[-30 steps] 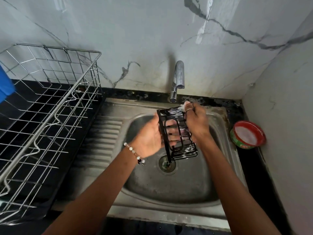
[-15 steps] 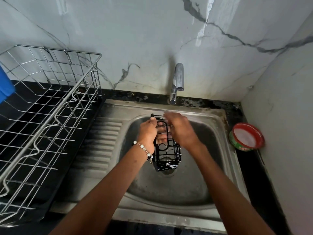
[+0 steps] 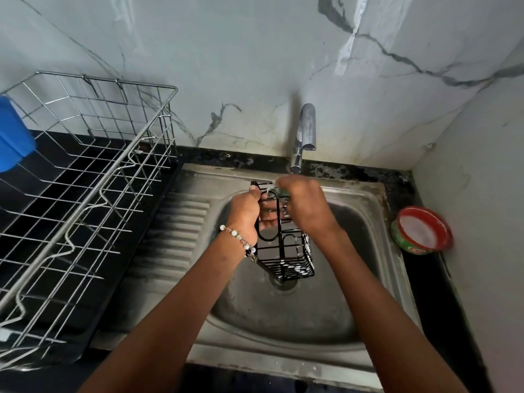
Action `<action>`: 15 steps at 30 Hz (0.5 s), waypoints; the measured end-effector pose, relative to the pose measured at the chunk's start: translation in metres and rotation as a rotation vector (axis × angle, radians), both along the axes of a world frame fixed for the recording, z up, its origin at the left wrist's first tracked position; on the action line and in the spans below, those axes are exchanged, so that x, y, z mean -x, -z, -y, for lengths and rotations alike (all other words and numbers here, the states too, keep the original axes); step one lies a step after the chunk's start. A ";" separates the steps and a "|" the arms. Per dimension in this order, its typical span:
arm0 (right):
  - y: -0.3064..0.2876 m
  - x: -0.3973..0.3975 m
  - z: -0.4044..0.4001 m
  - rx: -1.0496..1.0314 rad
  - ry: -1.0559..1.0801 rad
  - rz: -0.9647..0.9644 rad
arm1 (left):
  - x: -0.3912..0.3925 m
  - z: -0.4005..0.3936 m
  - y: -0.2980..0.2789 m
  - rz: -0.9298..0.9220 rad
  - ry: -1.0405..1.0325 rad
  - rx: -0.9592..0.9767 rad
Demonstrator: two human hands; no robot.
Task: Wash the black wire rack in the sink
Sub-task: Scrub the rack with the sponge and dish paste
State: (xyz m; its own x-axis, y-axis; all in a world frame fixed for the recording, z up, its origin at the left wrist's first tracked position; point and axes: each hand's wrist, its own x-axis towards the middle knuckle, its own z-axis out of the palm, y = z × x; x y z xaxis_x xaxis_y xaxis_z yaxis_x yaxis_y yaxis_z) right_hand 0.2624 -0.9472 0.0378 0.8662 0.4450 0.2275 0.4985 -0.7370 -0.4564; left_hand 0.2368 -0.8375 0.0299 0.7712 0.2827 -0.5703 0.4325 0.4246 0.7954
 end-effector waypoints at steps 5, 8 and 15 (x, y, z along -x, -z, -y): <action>0.026 0.063 0.001 0.008 0.015 0.100 | -0.009 -0.012 0.003 -0.029 -0.200 0.071; 0.028 0.077 0.002 0.040 -0.027 0.114 | -0.009 -0.018 0.007 -0.059 -0.271 0.120; 0.009 0.025 -0.008 0.001 0.097 -0.016 | -0.011 -0.016 0.010 -0.054 -0.329 0.202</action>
